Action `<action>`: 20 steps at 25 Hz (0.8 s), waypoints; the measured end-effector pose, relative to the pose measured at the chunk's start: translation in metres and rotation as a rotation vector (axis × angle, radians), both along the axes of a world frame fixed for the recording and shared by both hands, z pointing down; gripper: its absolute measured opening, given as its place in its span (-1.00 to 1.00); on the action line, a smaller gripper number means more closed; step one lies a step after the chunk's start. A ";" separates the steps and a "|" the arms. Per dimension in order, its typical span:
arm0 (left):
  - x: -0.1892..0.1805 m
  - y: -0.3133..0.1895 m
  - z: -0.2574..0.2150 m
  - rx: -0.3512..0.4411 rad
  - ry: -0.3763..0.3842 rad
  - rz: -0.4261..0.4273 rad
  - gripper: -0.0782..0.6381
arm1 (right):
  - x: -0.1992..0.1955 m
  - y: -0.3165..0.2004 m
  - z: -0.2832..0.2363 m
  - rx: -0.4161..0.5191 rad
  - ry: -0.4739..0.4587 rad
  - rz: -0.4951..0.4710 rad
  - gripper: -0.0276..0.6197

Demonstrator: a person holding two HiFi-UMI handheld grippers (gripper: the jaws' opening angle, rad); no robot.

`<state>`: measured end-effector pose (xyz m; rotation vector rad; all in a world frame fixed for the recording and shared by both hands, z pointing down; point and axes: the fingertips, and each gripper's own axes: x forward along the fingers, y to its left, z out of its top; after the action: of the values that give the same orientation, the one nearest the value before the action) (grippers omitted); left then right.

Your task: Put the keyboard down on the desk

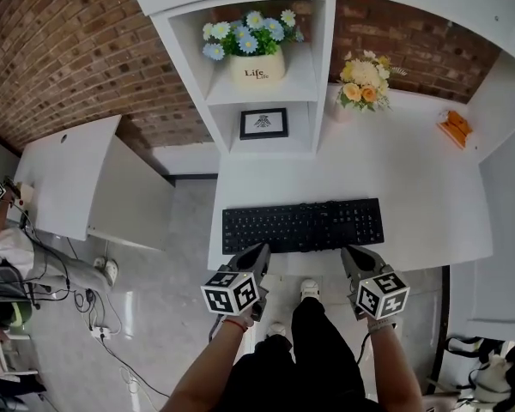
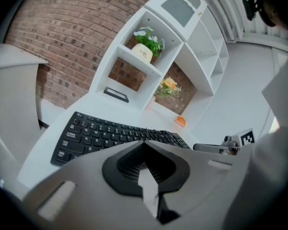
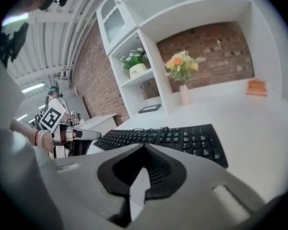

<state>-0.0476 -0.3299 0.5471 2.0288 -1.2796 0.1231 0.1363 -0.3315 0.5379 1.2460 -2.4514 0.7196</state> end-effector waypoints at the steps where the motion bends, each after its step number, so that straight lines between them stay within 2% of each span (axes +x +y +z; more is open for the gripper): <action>1: -0.004 -0.001 -0.006 0.032 -0.013 -0.007 -0.78 | 0.007 0.001 -0.007 0.040 0.017 0.012 -0.92; 5: -0.020 -0.001 -0.035 0.185 -0.079 -0.012 -0.78 | 0.027 0.006 -0.036 0.156 0.025 0.068 -0.92; 10: -0.029 0.001 -0.072 0.333 -0.086 -0.019 -0.78 | 0.042 0.013 -0.070 0.271 0.046 0.104 -0.92; 14: -0.035 0.007 -0.092 0.404 -0.119 -0.007 -0.78 | 0.046 0.021 -0.092 0.344 0.068 0.119 -0.92; 20: -0.045 0.016 -0.119 0.456 -0.106 -0.014 -0.78 | 0.042 0.034 -0.117 0.408 0.058 0.134 -0.92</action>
<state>-0.0922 -0.3143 0.4280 2.4216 -1.4908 -0.0769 0.1785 -0.2974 0.4208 1.5603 -2.5648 0.2092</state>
